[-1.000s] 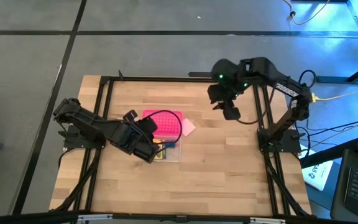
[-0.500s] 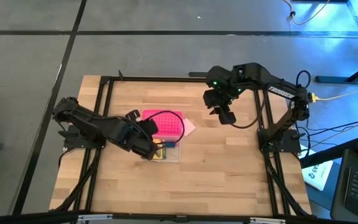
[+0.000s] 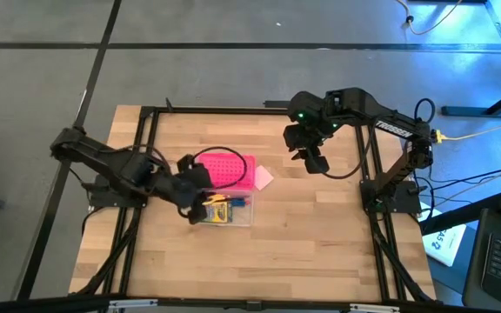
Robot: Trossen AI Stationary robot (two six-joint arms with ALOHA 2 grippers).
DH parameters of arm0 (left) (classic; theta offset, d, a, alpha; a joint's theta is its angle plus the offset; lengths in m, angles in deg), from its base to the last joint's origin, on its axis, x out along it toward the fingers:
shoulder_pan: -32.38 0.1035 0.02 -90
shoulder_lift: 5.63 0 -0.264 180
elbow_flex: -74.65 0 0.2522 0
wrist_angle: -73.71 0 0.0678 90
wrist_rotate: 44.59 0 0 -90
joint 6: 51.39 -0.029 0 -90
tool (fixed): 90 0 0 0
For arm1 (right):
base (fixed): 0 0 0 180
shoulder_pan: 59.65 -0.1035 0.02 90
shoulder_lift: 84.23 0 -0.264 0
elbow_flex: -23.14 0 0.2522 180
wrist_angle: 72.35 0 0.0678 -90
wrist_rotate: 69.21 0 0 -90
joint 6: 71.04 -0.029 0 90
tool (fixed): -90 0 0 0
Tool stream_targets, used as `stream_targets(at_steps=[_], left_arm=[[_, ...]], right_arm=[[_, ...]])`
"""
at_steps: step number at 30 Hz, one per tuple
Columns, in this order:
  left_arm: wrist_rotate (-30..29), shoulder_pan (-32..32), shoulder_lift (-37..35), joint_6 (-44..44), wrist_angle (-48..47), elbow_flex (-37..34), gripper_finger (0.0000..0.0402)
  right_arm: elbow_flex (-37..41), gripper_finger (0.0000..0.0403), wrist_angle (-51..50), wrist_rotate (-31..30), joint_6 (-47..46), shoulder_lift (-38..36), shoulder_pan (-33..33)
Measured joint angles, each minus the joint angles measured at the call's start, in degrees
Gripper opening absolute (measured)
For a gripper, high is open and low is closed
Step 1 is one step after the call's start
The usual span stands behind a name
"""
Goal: Pack school essentials
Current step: Put the pink sticky note into the pink supply box
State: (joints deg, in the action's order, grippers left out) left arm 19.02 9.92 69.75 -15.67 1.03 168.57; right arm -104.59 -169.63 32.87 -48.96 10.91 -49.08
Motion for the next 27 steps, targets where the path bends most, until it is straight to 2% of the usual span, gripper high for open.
stream_targets(at_steps=[3, 7, 10, 16, 23, 27], left_arm=[[1.7, 1.5, -5.0, -1.5, 6.4, -5.9, 0.0097], [3.4, 4.0, -9.9, -1.7, 9.3, -13.1, 0.0097], [3.6, 5.5, -12.1, -1.7, 10.4, -15.7, 0.0097], [5.1, 6.6, -12.6, -5.9, 10.8, -16.1, 0.0097], [3.4, 6.6, -12.4, -6.3, 10.7, -16.1, 0.0097], [3.4, 6.6, -12.4, -6.3, 10.7, -16.1, 0.0097]], right_arm=[[0.0, 0.0123, 0.0, 0.0, 0.0, 0.0, 0.0], [0.0, 0.0122, 0.0, 0.0, 0.0, 0.0, 0.0], [0.0, 0.0122, 0.0, 0.1, 0.0, 0.0, 0.0], [0.0, 0.0122, 0.0, 0.1, -1.6, 0.0, 0.0], [0.0, 0.0122, 0.1, 0.2, -4.3, 0.0, 0.0], [0.0, 0.0123, 0.7, 0.1, -10.3, 0.1, 0.0]])
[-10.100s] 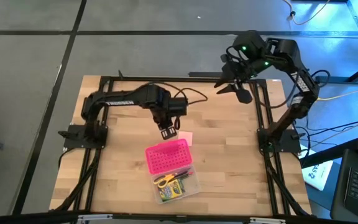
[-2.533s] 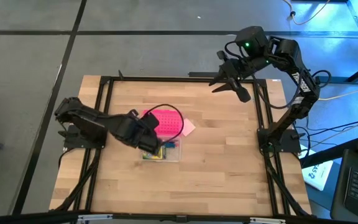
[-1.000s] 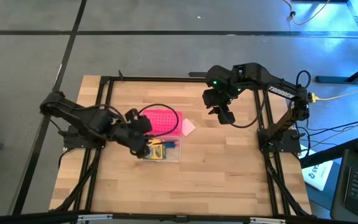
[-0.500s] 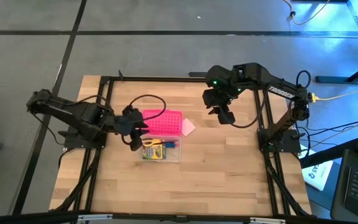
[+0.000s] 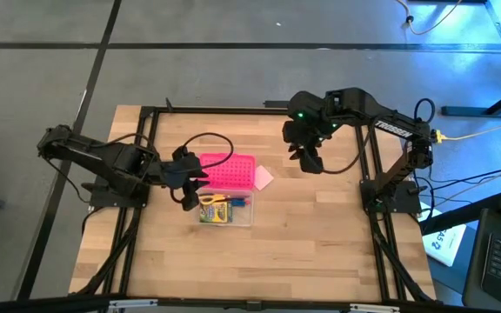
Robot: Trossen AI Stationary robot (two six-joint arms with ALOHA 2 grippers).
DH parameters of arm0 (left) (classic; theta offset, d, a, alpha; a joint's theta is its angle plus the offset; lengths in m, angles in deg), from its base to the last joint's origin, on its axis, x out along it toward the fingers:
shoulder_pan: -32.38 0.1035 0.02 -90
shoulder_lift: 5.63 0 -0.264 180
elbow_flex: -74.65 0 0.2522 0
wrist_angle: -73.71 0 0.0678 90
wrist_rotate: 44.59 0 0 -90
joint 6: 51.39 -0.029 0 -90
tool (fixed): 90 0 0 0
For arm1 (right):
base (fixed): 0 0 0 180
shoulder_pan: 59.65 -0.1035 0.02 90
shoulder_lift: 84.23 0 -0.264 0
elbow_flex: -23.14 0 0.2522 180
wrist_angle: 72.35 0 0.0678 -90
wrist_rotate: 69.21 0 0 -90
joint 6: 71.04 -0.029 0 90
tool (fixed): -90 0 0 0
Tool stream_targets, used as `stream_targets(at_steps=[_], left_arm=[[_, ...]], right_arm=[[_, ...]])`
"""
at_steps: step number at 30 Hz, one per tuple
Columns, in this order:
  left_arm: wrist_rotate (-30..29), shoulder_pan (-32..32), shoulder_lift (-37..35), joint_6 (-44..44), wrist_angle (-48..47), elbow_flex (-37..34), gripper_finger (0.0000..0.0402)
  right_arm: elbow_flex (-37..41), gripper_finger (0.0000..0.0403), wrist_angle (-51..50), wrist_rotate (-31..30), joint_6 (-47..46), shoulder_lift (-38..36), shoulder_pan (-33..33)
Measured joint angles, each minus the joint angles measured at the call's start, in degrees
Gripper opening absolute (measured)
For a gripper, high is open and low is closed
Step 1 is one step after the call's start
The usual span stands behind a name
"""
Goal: Pack school essentials
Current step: Put the pink sticky note into the pink supply box
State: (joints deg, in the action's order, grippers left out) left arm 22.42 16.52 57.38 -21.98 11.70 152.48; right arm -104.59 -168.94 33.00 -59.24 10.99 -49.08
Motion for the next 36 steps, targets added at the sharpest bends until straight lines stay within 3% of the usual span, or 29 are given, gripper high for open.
stream_targets(at_steps=[4, 7, 10, 15, 24, 28, 36], left_arm=[[0.0, 0.0, 0.0, 0.0, 0.0, 0.0, 0.0097], [0.0, 0.0, 0.0, 0.0, -0.1, 0.0, 0.0098], [0.0, 0.0, 0.0, 0.0, -0.1, 0.0, 0.0098], [-0.1, 0.0, 0.0, 0.0, -0.1, 0.0, 0.0098], [-0.1, 0.0, 0.0, 0.0, -0.1, 0.0, 0.0098], [-0.1, 0.0, 0.0, 0.0, -0.1, 0.0, 0.0098], [-0.1, 0.0, 0.0, 0.0, -0.1, 0.0, 0.0098]], right_arm=[[0.0, 0.0122, 2.2, -0.4, -10.4, 1.2, -0.3], [0.0, 0.0123, 3.8, -4.3, -16.5, 3.4, -1.3], [0.0, 0.0123, 4.2, -8.1, -19.0, 6.4, -2.4], [0.0, 0.0122, 4.3, -8.8, -25.1, 10.2, -2.6], [0.0, 0.0127, 3.8, -8.3, -19.8, 15.6, -2.6], [0.0, 0.0171, 4.7, -7.4, -18.7, 17.1, -2.5], [0.0, 0.0344, 6.2, -6.5, -14.5, 21.0, -1.9]])
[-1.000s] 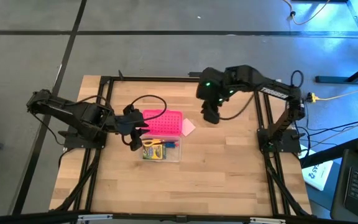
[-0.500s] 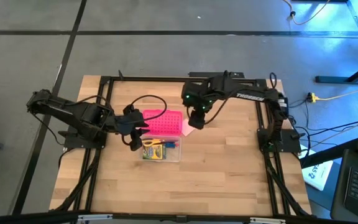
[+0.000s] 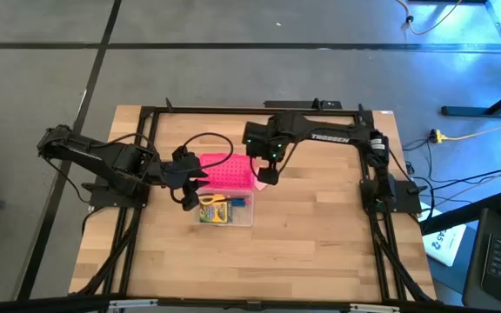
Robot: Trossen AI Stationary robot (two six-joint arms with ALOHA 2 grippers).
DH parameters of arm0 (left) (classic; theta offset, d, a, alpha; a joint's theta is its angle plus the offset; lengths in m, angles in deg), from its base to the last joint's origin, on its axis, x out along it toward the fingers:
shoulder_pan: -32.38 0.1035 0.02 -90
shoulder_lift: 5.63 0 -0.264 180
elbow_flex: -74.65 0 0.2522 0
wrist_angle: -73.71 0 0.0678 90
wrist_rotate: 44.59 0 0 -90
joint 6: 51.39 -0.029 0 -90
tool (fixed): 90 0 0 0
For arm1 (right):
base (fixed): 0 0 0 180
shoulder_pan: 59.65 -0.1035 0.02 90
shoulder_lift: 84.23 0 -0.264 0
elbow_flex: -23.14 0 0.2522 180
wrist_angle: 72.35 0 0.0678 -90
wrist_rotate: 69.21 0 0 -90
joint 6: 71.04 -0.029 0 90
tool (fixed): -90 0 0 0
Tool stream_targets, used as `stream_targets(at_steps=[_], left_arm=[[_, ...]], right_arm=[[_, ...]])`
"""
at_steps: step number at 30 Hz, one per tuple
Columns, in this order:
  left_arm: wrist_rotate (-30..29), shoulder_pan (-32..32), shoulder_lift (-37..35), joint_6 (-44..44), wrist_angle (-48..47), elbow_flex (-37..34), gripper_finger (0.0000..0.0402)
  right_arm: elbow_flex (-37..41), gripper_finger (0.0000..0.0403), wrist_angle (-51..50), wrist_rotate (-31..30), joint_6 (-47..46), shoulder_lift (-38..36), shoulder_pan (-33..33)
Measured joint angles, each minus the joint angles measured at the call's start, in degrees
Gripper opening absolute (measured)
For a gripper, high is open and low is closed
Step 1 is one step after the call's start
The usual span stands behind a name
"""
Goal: Pack school essentials
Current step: Put the pink sticky note into the pink supply box
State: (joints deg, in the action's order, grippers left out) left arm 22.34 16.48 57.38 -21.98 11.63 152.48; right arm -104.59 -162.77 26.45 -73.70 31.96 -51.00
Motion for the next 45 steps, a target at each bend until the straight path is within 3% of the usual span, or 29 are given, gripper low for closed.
stream_targets(at_steps=[4, 7, 17, 29, 42, 45], left_arm=[[0.0, 0.0, 0.0, 0.0, 0.0, 0.0, 0.0098], [0.0, 0.0, 0.0, 0.0, 0.0, 0.0, 0.0098], [0.0, 0.0, 0.0, 0.0, 0.0, 0.0, 0.0098], [0.0, 0.0, 0.0, 0.0, 0.0, 0.0, 0.0098], [0.0, 0.0, 0.0, 0.0, 0.0, 0.0, 0.0098], [0.0, 0.0, 0.0, 0.0, 0.0, 0.0, 0.0098]], right_arm=[[0.0, 0.0394, 0.1, 1.0, 1.1, 3.0, 0.6], [0.0, 0.0387, 0.3, 4.3, 1.7, 5.8, 1.1], [0.0, 0.0391, 5.5, 4.7, 6.2, 12.2, 2.3], [0.0, 0.0391, 4.2, 7.4, 15.1, 16.4, 3.4], [0.1, 0.0391, 7.0, 7.5, 20.0, 17.0, 3.6], [3.0, 0.0391, 9.6, 8.4, 20.9, 16.9, 3.6]])
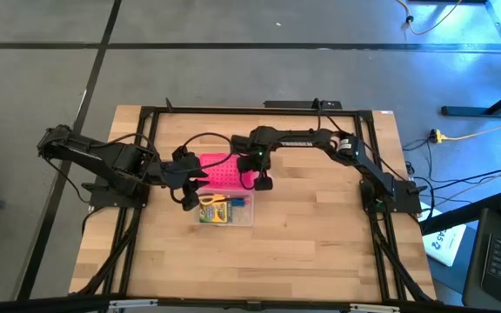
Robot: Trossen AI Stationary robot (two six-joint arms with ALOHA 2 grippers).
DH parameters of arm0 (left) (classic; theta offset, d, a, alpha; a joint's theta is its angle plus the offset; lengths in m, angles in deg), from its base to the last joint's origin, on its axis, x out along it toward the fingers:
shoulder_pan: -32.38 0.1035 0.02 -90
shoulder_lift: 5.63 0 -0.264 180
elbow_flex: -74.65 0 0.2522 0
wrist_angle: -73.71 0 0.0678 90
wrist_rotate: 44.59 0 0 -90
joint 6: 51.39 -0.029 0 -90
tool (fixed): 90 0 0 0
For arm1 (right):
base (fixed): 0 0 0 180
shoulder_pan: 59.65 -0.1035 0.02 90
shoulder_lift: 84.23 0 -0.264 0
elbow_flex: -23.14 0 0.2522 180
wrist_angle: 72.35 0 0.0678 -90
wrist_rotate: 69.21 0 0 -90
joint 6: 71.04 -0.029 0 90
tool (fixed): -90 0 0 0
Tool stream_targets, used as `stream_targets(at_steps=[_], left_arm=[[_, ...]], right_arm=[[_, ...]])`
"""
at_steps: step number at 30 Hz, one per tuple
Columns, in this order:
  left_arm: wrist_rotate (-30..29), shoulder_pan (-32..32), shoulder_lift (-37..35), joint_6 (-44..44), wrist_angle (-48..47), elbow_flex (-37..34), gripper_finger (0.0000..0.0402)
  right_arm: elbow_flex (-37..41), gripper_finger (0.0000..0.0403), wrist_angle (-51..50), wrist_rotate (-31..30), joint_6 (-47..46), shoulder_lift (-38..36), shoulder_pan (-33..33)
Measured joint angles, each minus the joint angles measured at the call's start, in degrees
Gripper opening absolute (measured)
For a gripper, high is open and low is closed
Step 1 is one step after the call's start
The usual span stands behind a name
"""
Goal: Pack school essentials
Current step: Put the pink sticky note into the pink supply box
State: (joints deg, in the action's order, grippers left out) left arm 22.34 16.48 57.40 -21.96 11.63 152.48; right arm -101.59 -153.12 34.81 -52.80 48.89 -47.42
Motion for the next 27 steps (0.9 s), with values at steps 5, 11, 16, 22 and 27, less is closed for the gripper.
stream_targets(at_steps=[5, 11, 16, 22, 27], left_arm=[[0.0, 0.0, 0.0, 0.0, 0.0, 0.0, 0.0098], [0.0, 0.0, 0.0, 0.0, 0.0, 0.0, 0.0098], [0.0, 0.0, 0.0, 0.0, 0.0, 0.0, 0.0098], [0.0, 0.0, 0.0, 0.0, 0.0, 0.0, 0.0098], [0.0, 0.0, 0.0, 0.0, 0.0, 0.0, 0.0098]], right_arm=[[3.9, 0.0391, 1.0, 0.7, 1.5, -0.3, 0.2], [5.0, 0.0391, -0.3, 0.3, 2.5, -0.4, 0.3], [5.2, 0.0391, -6.5, 0.2, -0.2, -0.2, 0.4], [4.4, 0.0391, -9.1, -0.4, -6.1, 0.1, 0.3], [2.1, 0.0391, -9.0, -4.4, -15.1, -1.7, 0.4]])
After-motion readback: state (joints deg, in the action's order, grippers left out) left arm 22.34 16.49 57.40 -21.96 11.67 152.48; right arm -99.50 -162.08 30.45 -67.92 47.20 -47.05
